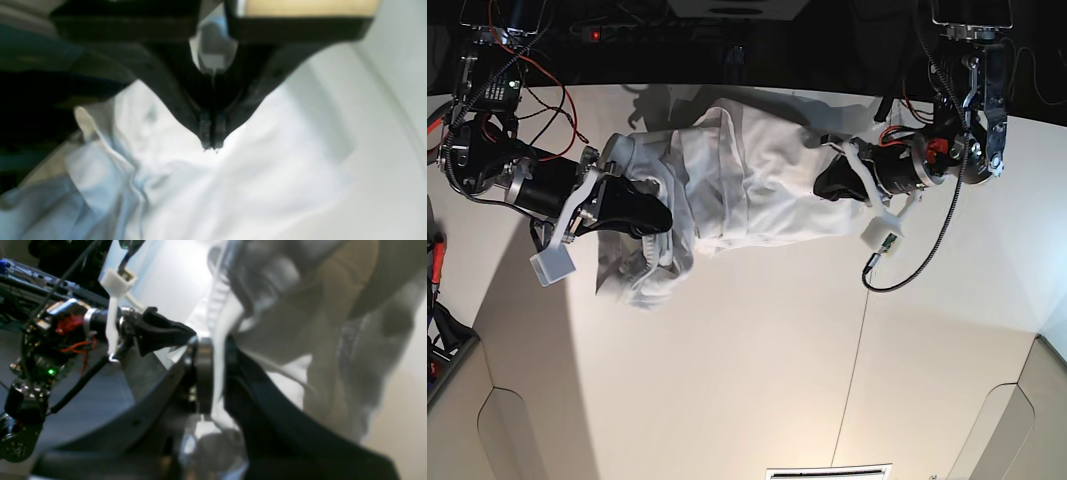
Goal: Layout the t-shirt on the table in an organized manner, then fold the t-shirt properly
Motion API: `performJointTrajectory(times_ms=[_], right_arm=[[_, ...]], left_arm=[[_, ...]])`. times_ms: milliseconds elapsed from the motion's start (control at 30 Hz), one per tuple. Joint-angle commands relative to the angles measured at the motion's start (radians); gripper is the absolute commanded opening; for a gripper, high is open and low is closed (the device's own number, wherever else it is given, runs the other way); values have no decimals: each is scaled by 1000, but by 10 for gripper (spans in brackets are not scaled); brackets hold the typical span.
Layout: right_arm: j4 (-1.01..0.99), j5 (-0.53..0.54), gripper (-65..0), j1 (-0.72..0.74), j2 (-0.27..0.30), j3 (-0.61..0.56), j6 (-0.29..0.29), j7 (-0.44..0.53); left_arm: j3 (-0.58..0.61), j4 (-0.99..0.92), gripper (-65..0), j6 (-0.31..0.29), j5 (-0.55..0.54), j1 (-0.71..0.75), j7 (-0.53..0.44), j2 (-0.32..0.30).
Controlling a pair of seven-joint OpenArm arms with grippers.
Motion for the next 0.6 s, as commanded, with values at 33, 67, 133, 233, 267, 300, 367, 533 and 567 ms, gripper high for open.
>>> performJointTrajectory(times_ms=[33,67,133,233,267,300,367,533,567], right_arm=[[19,38,-650,13,-1,-2,8,18],[19,37,-650,13,-11,-10,8,18],[19,35,-650,13,-41,-35,8,18],[19,24,-650,13,-95,-96,8,19],[19,13,-650,13,-111,-120,8,24],[19,-6,-650,14,-124,-144,8,35],[19,-66,-650,14,-143,-192,7,66],[19,-217,-650,14,-153,-294,-8,135],[19,-248,-650,13,-153,-310,-13,148]], left_arm=[[-3,17,-650,-6,-21,8,-29,0],[-3,17,-650,-6,-21,14,-29,3],[1,16,-650,-6,-21,18,-30,6],[19,16,-650,-6,-21,18,-41,8],[27,16,-650,-6,-21,18,-45,8],[33,16,-650,-6,-21,18,-44,8],[43,16,-650,-6,-21,18,-44,8],[46,16,-650,-6,-52,17,-45,8],[46,16,-650,-7,-68,15,-45,8]])
